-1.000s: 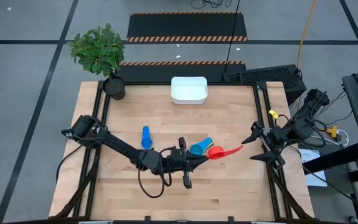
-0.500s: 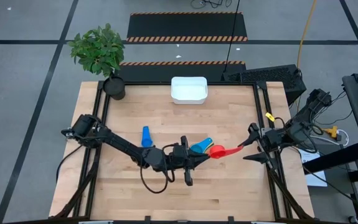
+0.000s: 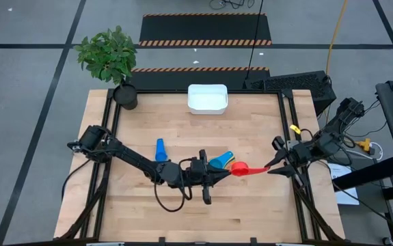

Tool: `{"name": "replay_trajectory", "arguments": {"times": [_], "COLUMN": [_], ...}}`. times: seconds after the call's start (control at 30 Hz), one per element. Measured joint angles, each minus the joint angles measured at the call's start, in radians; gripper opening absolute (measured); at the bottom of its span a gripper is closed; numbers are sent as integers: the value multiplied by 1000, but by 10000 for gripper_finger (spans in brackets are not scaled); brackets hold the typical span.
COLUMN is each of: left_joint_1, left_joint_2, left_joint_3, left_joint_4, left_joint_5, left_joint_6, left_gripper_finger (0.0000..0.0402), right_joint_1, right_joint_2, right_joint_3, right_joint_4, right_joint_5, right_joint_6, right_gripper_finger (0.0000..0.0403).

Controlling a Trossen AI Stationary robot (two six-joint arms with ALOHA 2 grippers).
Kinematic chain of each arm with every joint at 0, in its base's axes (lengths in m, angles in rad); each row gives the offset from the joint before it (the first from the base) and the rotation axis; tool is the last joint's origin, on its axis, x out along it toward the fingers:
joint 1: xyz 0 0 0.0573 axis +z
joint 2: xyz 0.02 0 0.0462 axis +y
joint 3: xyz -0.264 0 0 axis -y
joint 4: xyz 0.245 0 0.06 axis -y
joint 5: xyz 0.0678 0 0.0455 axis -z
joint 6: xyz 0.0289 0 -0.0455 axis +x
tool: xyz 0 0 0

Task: Nest measuring cups in basket
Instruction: Stack the red measuring cup on top of the light blue measuring cup

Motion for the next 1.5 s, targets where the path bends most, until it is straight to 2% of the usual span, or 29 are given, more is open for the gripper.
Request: {"name": "replay_trajectory", "arguments": {"times": [0.17,0.43,0.6,0.77,1.03,1.13,1.23,1.33,1.5], "left_joint_1": [0,1,1,1,0,-3,-15,-49,-129], "left_joint_2": [0,0,0,0,0,0,0,-9,-100], "left_joint_3": [0,0,0,0,0,0,0,0,2], "left_joint_4": [1,4,12,12,11,11,11,3,-128], "left_joint_5": [10,18,18,18,24,22,-13,-69,-318], "left_joint_6": [22,25,36,41,69,101,132,181,272], "left_gripper_finger": [2,1,1,1,2,9,42,109,225], "right_joint_1": [0,-2,-2,-2,-3,-3,-3,-3,-3], "right_joint_2": [12,25,25,25,25,25,24,19,18], "right_joint_3": [0,0,0,0,0,0,0,0,0], "right_joint_4": [-5,4,5,5,5,5,0,-11,-46], "right_joint_5": [0,1,2,3,6,24,55,55,59], "right_joint_6": [3,15,15,19,9,2,-4,-1,59], "right_gripper_finger": [84,159,174,141,20,8,7,3,2]}}
